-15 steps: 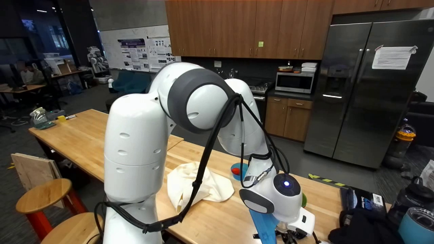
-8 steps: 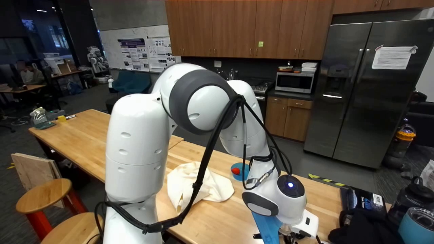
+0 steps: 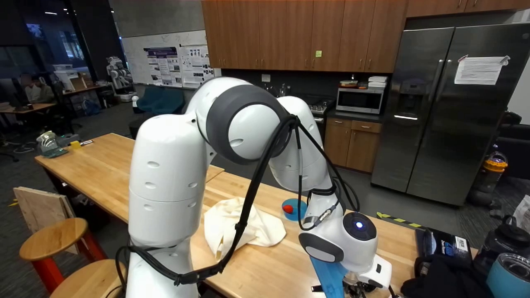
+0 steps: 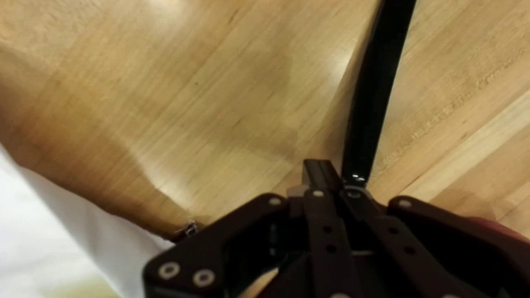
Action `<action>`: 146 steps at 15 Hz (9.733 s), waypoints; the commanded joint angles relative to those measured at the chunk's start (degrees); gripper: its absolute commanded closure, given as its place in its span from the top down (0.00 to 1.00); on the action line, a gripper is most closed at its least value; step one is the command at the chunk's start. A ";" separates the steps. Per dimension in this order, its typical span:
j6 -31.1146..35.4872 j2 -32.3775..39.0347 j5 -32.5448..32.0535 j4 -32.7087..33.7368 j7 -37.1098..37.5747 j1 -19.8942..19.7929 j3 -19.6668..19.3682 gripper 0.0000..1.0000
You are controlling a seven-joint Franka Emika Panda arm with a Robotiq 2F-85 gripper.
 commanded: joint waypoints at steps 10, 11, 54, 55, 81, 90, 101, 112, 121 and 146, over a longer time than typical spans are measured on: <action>-3.80 -7.44 -0.40 -3.63 -2.05 1.41 1.85 0.72; -3.99 -7.69 -0.44 -3.65 -1.91 1.54 1.95 0.77; 28.13 11.91 14.14 -2.11 11.36 65.10 -31.43 1.00; 28.17 12.91 14.85 -2.51 12.41 67.51 -31.30 1.00; 27.92 17.16 0.65 -7.49 47.00 61.40 -31.46 1.00; 28.71 6.21 -27.31 -8.97 62.57 32.67 -13.79 0.29; 28.48 5.46 -58.87 -8.04 74.15 -7.44 10.53 0.01; 28.47 2.02 -61.05 -13.38 71.24 -12.82 13.93 0.01; 28.54 5.44 -58.52 -12.84 72.42 -11.04 12.90 0.29; 25.17 3.23 -48.29 -13.06 64.48 -1.54 7.27 1.00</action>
